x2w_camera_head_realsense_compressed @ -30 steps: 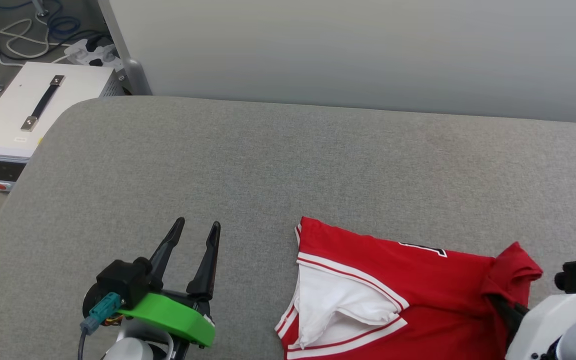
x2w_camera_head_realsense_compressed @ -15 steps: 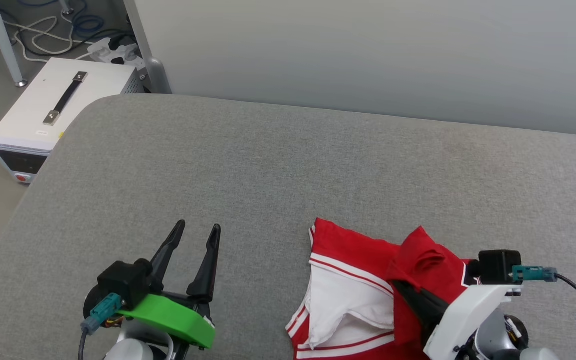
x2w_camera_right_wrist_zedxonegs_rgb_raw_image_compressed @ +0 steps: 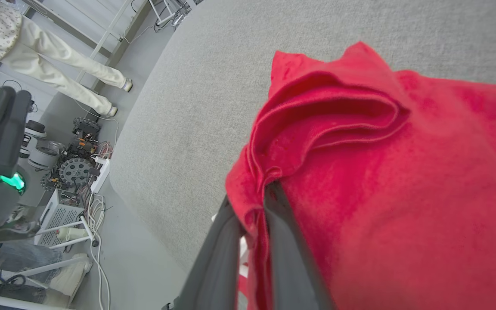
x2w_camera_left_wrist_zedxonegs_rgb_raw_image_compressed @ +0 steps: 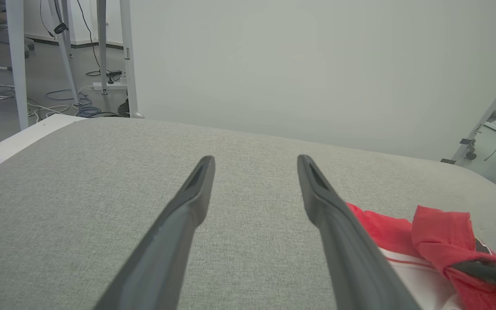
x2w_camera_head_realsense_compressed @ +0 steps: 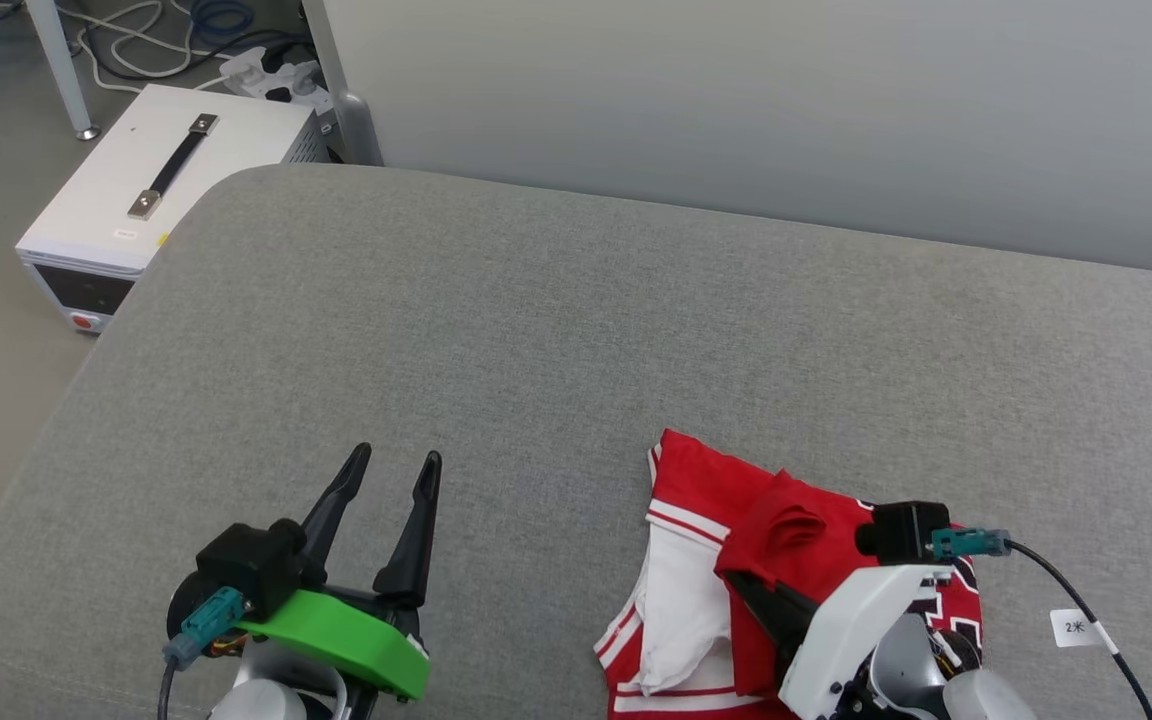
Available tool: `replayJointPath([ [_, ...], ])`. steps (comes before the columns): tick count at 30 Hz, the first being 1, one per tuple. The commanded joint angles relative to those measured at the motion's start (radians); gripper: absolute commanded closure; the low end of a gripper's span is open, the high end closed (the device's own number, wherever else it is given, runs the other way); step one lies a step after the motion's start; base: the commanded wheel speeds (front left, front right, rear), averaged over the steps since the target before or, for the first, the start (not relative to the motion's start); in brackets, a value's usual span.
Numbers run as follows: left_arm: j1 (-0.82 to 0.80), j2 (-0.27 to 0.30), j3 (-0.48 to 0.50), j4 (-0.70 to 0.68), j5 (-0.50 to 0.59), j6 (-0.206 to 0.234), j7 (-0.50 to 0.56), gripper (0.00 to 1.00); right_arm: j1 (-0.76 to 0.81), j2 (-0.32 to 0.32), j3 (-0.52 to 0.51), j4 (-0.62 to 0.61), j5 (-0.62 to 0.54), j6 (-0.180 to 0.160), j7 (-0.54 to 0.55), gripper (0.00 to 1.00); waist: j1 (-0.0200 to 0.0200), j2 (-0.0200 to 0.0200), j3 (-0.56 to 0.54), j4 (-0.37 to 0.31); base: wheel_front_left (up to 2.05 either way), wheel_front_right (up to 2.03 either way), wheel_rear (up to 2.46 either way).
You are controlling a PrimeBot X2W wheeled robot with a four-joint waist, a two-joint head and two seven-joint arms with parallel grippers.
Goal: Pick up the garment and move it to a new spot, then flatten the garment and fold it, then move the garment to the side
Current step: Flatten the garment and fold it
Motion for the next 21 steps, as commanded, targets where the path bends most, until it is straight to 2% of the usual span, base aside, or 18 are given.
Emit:
replayJointPath([
  [1,0.000,0.001,-0.002,0.002,-0.011,-0.003,-0.006,0.00,-0.022,-0.001,0.011,0.027,0.011,-0.001,-0.010,1.00,0.0000,0.0000,0.005,0.005,0.00,0.00,0.00],
  [2,0.000,0.000,-0.002,0.004,-0.011,-0.003,-0.006,0.00,-0.029,-0.001,0.017,0.041,0.011,-0.001,-0.015,0.56,0.0000,0.0000,0.006,0.006,0.00,0.00,0.00],
  [3,0.000,-0.001,-0.001,0.006,-0.012,-0.003,-0.006,0.00,-0.039,-0.001,0.027,0.057,0.014,-0.001,-0.023,0.00,0.0000,0.0000,0.006,0.007,0.00,0.00,0.00],
  [7,0.000,-0.007,0.024,0.011,-0.018,-0.003,-0.006,0.00,-0.069,-0.001,0.076,0.100,0.038,-0.001,-0.049,0.00,0.0000,0.0000,0.005,0.010,0.00,0.00,0.00],
  [13,0.005,-0.003,0.023,0.012,-0.015,-0.003,-0.006,0.00,-0.098,-0.001,0.166,0.080,0.115,-0.001,-0.060,0.00,0.0000,0.0000,-0.006,0.006,0.00,0.00,0.00],
  [17,0.010,-0.005,0.024,0.011,-0.015,-0.003,-0.006,0.00,-0.114,-0.001,0.170,0.066,0.119,-0.001,-0.065,0.00,0.0000,0.0000,-0.016,-0.006,0.00,0.00,0.00],
  [21,0.015,-0.007,0.021,0.009,-0.017,-0.003,-0.006,0.00,-0.140,-0.001,0.132,0.033,0.051,-0.001,-0.059,0.00,0.0000,0.0000,-0.026,-0.030,0.00,0.00,0.00],
])
